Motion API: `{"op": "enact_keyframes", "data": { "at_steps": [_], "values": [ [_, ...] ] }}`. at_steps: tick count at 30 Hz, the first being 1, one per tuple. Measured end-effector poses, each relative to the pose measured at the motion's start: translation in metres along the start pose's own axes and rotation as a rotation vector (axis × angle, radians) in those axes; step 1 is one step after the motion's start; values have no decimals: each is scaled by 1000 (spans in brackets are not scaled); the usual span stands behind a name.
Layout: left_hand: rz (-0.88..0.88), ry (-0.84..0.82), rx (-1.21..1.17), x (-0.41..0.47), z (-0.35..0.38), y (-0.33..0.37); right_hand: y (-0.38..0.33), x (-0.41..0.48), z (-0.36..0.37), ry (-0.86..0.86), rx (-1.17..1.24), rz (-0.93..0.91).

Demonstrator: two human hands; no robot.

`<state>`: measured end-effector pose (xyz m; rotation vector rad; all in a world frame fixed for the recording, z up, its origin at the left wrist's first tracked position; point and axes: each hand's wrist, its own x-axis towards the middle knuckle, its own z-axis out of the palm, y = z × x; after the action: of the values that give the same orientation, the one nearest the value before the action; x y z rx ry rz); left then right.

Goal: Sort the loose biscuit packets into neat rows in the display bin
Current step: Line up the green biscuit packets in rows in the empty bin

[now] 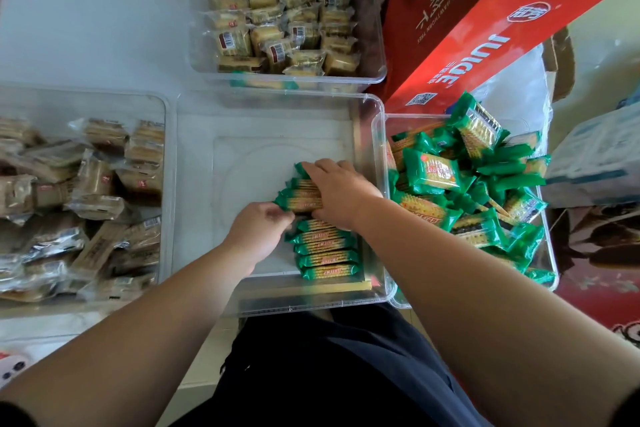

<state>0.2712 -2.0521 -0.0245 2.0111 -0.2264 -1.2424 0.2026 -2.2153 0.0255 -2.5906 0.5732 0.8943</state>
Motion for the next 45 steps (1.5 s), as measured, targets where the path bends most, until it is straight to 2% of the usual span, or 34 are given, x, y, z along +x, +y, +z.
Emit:
{"op": "enact_keyframes", "data": {
  "at_steps": [2,4,9,11,13,16,17,18,22,24,28,30,34,40,45],
  "values": [
    [3,180,68,7,-1,-1,2,-2,0,-44,-5,-34],
    [17,250,54,14,-1,1,2,-5,-2,-86,-28,-50],
    [186,-59,72,21,5,17,-3,-14,-8,-23,-11,-24],
    [219,-103,137,26,9,18,-4,-25,-16,33,-26,-43],
    [210,-122,210,28,14,21,0,-42,-29,169,-15,-83],
    [198,-102,274,27,21,28,22,-74,-52,598,55,-100],
    [195,-92,291,26,22,31,37,-83,-57,690,80,-72],
    [200,-77,315,25,23,33,53,-91,-61,697,107,-20],
    [252,-49,492,30,22,34,103,-110,-58,268,91,213],
    [295,-46,634,35,19,36,113,-115,-44,172,93,228],
    [336,-101,887,42,12,44,119,-115,-31,199,192,221],
    [315,-138,871,46,11,48,119,-114,-30,185,185,216],
    [306,-107,809,51,15,54,118,-119,-28,137,167,202],
    [231,-35,833,51,13,57,119,-120,-26,228,125,206],
    [276,-12,775,48,13,64,122,-121,-28,281,85,206]
  ]
}}
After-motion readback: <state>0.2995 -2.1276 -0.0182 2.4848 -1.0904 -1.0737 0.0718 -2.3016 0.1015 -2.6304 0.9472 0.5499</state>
